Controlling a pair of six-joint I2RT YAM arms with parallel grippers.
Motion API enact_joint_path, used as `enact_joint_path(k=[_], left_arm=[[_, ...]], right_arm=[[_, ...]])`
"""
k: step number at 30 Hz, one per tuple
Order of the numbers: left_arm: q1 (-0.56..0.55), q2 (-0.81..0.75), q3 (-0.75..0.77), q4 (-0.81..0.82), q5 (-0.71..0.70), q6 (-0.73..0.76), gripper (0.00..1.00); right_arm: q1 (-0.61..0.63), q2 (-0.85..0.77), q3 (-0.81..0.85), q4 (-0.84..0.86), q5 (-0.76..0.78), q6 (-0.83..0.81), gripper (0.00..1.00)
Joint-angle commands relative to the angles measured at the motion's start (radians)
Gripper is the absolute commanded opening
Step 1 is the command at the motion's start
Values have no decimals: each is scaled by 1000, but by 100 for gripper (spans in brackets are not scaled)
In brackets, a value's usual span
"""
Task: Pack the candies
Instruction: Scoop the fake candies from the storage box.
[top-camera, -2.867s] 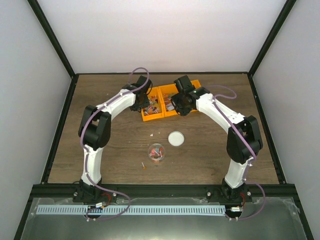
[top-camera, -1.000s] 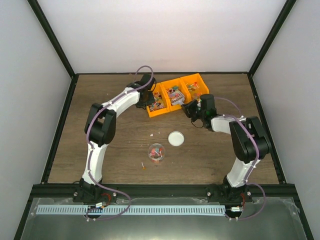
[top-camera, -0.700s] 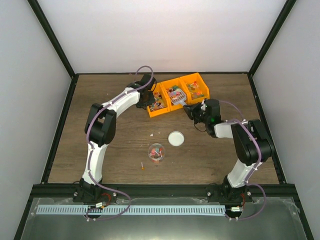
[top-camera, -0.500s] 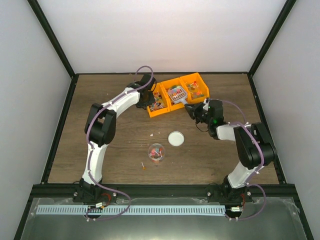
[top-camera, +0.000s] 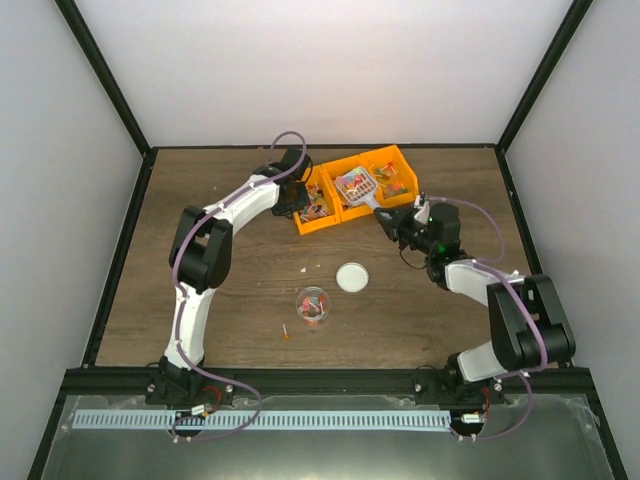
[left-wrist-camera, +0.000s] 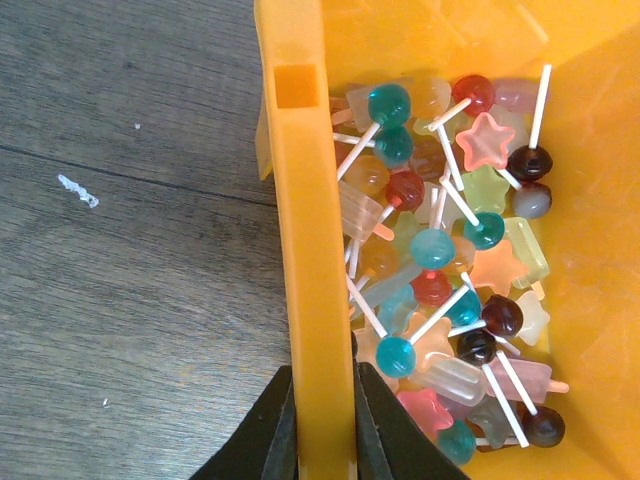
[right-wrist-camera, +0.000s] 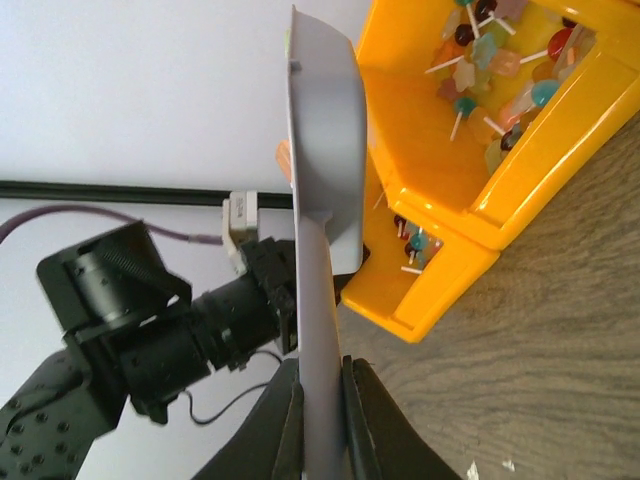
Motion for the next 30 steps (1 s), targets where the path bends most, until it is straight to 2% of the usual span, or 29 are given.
enact_joint_path(k=[1, 8, 12, 18, 22, 30], left_arm=[[5, 4, -10, -6, 43, -8, 16], [5, -16, -16, -3, 40, -1, 33], [4, -33, -16, -1, 38, 0, 36], [7, -52, -15, 8, 56, -1, 36], [7, -58, -13, 15, 60, -5, 36], [9, -65, -19, 10, 56, -1, 36]], right_arm=[[-11, -113, -55, -51, -32, -67, 1], [-12, -233, -209, 5, -158, -86, 1], [-11, -321, -291, 23, -253, -93, 1], [-11, -526, -296, -261, -342, -273, 1], [-10, -642, -371, -330, -409, -307, 1], [1, -898, -373, -690, -395, -452, 1]])
